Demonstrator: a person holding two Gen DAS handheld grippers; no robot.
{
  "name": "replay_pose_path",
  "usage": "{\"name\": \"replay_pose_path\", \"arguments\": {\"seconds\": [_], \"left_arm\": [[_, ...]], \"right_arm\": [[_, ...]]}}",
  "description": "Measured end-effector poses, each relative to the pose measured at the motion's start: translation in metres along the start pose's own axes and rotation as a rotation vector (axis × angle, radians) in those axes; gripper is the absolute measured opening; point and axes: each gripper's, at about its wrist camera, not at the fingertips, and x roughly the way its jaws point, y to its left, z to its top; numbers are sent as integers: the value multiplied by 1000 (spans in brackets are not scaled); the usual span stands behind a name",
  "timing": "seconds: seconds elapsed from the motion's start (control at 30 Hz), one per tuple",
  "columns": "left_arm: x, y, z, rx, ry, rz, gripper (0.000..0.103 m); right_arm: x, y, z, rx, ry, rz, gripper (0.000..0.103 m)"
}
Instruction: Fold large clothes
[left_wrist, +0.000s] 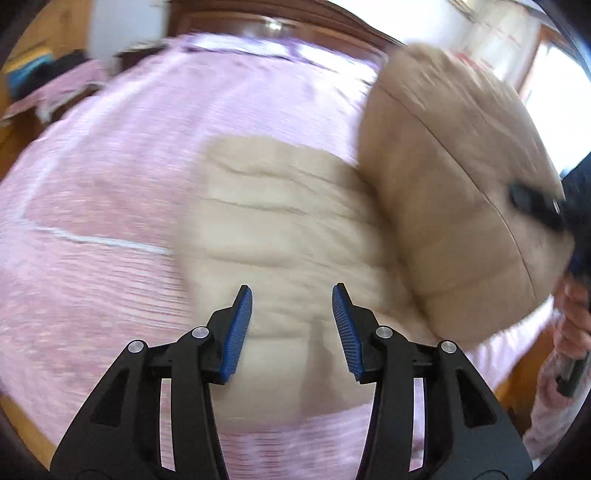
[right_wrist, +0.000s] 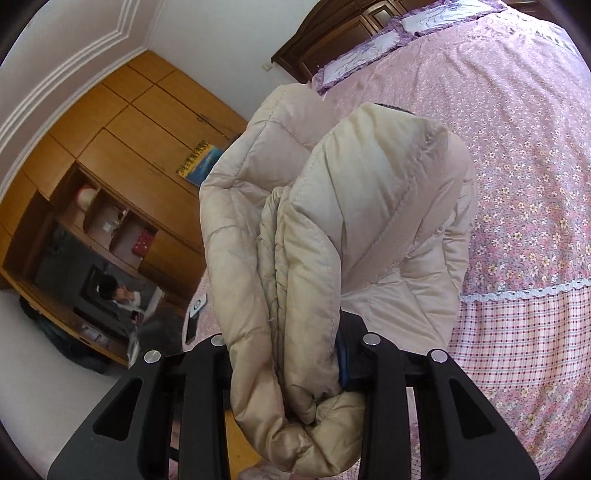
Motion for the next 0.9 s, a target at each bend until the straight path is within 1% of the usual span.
{"name": "replay_pose_path", "arguments": {"seconds": [0.07, 0.1, 0.17, 0.23, 0.33, 0.4, 0.43, 0.5, 0.53, 0.57, 0.6, 0.7, 0.77, 0.9], "left_arm": [[-4, 18, 1, -14, -12, 46, 45], [-3, 26, 1, -20, -5, 49, 37], [7, 32, 1, -28, 25, 22, 24], [19, 31, -1, -30, 49, 14, 22], [27, 25, 1, -17, 62, 15, 22], [30, 23, 11, -23, 65, 14, 22], [29, 24, 11, -31, 65, 12, 22], [28, 23, 13, -40, 60, 15, 23], [23, 25, 12, -41, 48, 29, 23], [19, 27, 11, -40, 40, 37, 24], [14, 30, 9, -38, 29, 54, 27], [-1, 37, 3, -41, 14, 129, 29], [-5, 48, -1, -59, 17, 171, 29], [-11, 69, -9, -114, 22, 214, 29]], "right_arm": [[9, 7, 4, -1, 12, -10, 33], [13, 10, 5, 0, 18, -12, 33], [26, 16, 7, 9, 31, -19, 33], [37, 20, 7, 16, 43, -18, 33], [59, 29, 7, 26, 78, -22, 33], [77, 35, 5, 17, 115, -42, 33], [87, 39, 4, 2, 135, -59, 33], [102, 47, 0, -33, 169, -98, 38], [109, 50, -2, -47, 187, -116, 40], [121, 54, -4, -68, 214, -136, 46], [129, 58, -6, -83, 229, -140, 52], [147, 66, -11, -112, 258, -143, 56], [157, 68, -11, -123, 279, -138, 60], [180, 70, -18, -135, 327, -143, 62]]}}
